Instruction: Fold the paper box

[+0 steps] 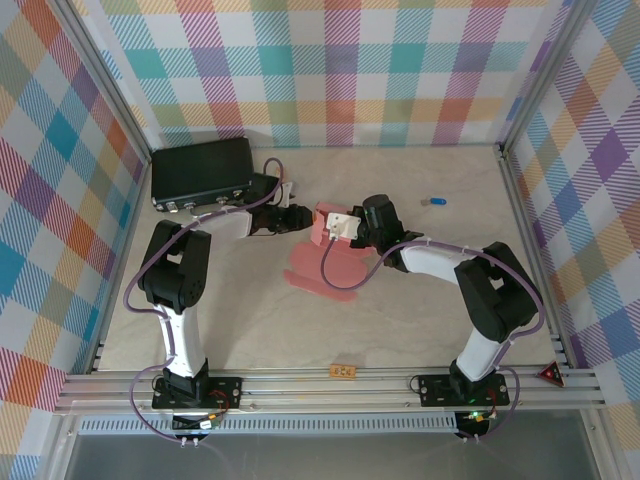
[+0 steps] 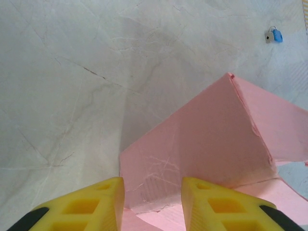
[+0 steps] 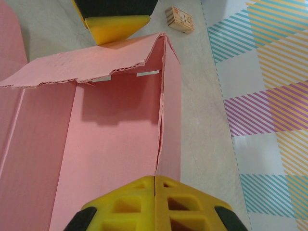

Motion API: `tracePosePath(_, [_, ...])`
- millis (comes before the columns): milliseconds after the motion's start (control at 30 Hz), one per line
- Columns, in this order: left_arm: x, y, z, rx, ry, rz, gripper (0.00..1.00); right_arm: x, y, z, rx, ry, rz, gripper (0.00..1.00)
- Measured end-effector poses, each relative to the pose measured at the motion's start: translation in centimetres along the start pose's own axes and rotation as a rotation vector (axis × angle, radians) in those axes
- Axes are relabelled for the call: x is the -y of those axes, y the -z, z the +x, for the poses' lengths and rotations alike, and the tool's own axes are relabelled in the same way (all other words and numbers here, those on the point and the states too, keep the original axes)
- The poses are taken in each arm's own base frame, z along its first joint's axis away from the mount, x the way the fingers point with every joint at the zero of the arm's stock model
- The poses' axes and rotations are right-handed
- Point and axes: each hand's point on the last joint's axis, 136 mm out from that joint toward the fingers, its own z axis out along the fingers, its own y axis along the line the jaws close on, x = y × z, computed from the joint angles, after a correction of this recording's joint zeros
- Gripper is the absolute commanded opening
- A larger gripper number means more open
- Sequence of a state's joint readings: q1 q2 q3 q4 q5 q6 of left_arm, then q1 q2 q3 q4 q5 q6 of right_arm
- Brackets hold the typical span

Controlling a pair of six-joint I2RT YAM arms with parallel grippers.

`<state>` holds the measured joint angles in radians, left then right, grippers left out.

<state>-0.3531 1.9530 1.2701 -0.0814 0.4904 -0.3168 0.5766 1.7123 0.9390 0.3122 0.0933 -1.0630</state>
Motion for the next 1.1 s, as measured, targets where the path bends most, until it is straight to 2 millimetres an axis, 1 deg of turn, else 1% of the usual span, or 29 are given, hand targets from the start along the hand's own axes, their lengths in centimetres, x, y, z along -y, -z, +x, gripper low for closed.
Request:
tracePosePath(233, [0.0, 0.0, 0.8, 0.005, -0.010, 0.006, 0.33, 0.0, 0.0, 0.0, 0.000, 0.000, 0.000, 0.00])
tracePosePath(300, [0.0, 0.1, 1.2, 0.007, -0.014, 0.009, 0.29, 0.0, 0.0, 0.0, 0.000, 0.000, 0.000, 0.00])
tracePosePath(433, [0.4, 0.2, 2.1, -0.004, -0.023, 0.025, 0.27, 0.0, 0.0, 0.0, 0.001, 0.000, 0.000, 0.00])
tracePosePath(467, [0.6, 0.1, 2.2, -0.004, -0.027, 0.034, 0.27, 0.0, 0.0, 0.0, 0.001, 0.000, 0.000, 0.00])
tracePosePath(567, [0.9, 0.1, 2.2, -0.006, -0.034, 0.051, 0.32, 0.0, 0.0, -0.1, 0.001, 0.000, 0.000, 0.00])
tracePosePath(800, [1.0, 0.1, 2.2, -0.007, -0.042, 0.055, 0.40, 0.1, 0.0, -0.1, 0.002, 0.000, 0.001, 0.00])
tracePosePath(1100, [1.3, -0.2, 2.5, -0.009, -0.079, 0.045, 0.40, -0.3, 0.0, -0.7, 0.012, 0.008, -0.007, 0.00])
